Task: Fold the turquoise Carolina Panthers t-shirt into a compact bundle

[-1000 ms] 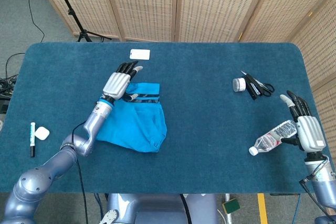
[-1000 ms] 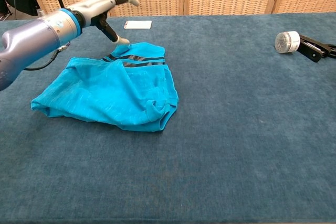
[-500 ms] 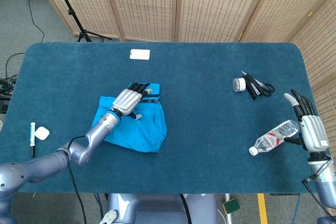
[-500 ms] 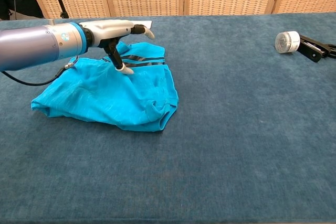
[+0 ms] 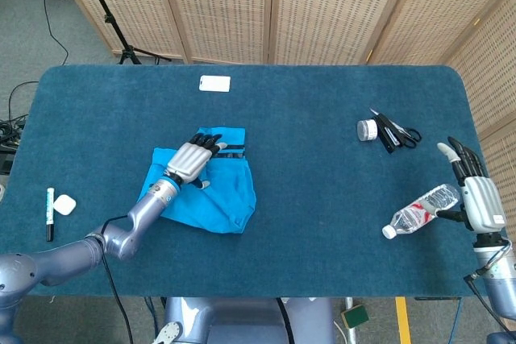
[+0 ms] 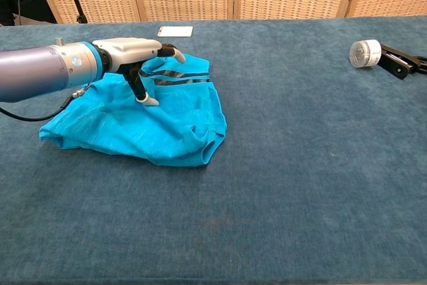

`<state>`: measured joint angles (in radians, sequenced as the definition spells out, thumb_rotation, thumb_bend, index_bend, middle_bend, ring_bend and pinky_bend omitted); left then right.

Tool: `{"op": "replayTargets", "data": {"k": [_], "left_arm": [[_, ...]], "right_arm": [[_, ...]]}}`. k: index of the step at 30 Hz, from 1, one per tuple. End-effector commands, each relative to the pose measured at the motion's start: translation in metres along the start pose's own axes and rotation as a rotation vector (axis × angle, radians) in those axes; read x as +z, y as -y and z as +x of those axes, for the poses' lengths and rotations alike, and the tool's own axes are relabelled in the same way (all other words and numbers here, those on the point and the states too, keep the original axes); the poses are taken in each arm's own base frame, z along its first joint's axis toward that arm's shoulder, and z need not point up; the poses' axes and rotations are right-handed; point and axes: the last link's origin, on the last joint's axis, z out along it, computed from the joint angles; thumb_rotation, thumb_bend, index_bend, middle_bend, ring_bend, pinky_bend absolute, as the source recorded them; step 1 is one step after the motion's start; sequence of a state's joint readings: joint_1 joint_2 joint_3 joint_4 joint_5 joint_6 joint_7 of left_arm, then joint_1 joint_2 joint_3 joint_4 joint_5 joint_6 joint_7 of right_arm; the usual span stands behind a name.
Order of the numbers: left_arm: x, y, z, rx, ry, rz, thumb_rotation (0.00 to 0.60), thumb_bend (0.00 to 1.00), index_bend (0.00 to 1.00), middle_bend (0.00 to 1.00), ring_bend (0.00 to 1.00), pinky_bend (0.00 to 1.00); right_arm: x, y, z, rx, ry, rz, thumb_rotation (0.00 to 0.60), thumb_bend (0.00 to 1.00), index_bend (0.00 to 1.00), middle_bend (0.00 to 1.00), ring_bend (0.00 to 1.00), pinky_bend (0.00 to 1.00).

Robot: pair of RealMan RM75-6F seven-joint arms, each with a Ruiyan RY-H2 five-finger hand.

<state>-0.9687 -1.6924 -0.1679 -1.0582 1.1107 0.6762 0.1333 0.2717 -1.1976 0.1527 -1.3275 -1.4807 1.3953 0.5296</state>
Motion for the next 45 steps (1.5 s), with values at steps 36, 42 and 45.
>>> {"op": "replayTargets", "data": {"k": [36,42,45], "left_arm": [[-0.0072,0.0014,-0.0090,0.076,-0.034,0.016,0.600,0.30,0.50,0.00,0.00,0.00],[-0.0051,0.0013,-0.0109,0.089,-0.023,0.022,0.600,0.33,0.51,0.00,0.00,0.00],[-0.0048,0.0005,-0.0111,0.089,-0.023,0.023,0.600,0.38,0.56,0.00,0.00,0.00]], "right_arm": [[0.0000,-0.0003,0.0015,0.002,-0.002,-0.001,0.600,0.00,0.00,0.00,0.00,0.01],[0.0001,-0.0005,0.0019,0.003,-0.002,-0.002,0.600,0.00,0.00,0.00,0.00,0.01],[0.0001,-0.0007,0.0022,0.003,-0.004,-0.003,0.600,0.00,0.00,0.00,0.00,0.01]]}}
